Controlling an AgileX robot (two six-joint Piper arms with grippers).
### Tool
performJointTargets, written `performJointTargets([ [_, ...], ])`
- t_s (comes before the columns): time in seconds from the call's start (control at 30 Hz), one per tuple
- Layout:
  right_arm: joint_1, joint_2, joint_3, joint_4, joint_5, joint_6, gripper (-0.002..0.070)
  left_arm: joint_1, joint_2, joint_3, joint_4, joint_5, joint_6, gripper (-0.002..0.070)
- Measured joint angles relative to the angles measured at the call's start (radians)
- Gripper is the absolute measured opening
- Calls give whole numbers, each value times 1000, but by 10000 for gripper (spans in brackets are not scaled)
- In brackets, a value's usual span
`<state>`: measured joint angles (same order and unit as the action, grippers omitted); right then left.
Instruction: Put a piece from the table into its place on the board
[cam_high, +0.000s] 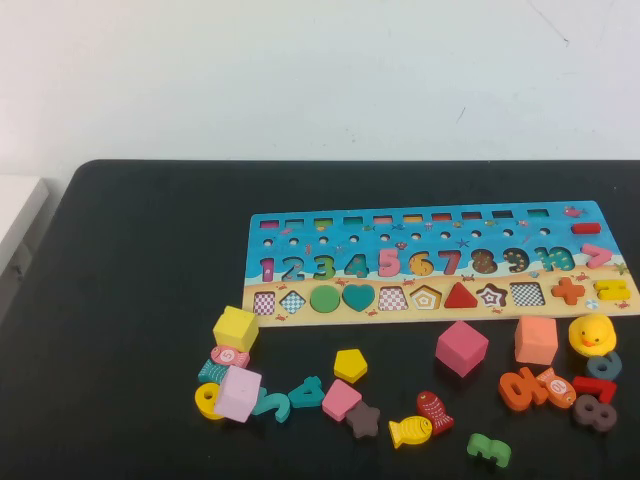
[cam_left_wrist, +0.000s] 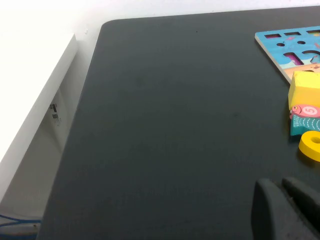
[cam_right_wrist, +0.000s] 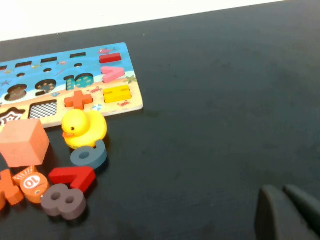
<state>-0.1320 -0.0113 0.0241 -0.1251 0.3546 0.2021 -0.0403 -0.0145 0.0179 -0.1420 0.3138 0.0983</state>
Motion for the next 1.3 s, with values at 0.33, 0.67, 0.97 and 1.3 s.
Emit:
performJointTargets([
  [0.33,0,0,0,0,0,0,19,0,0,0,0,0,0,-3],
  [0.67,0,0,0,0,0,0,18,0,0,0,0,0,0,-3],
  [0.97,0,0,0,0,0,0,19,0,0,0,0,0,2,-3],
  [1.3,0,0,0,0,0,0,19,0,0,0,-126,-9,-58,-3],
])
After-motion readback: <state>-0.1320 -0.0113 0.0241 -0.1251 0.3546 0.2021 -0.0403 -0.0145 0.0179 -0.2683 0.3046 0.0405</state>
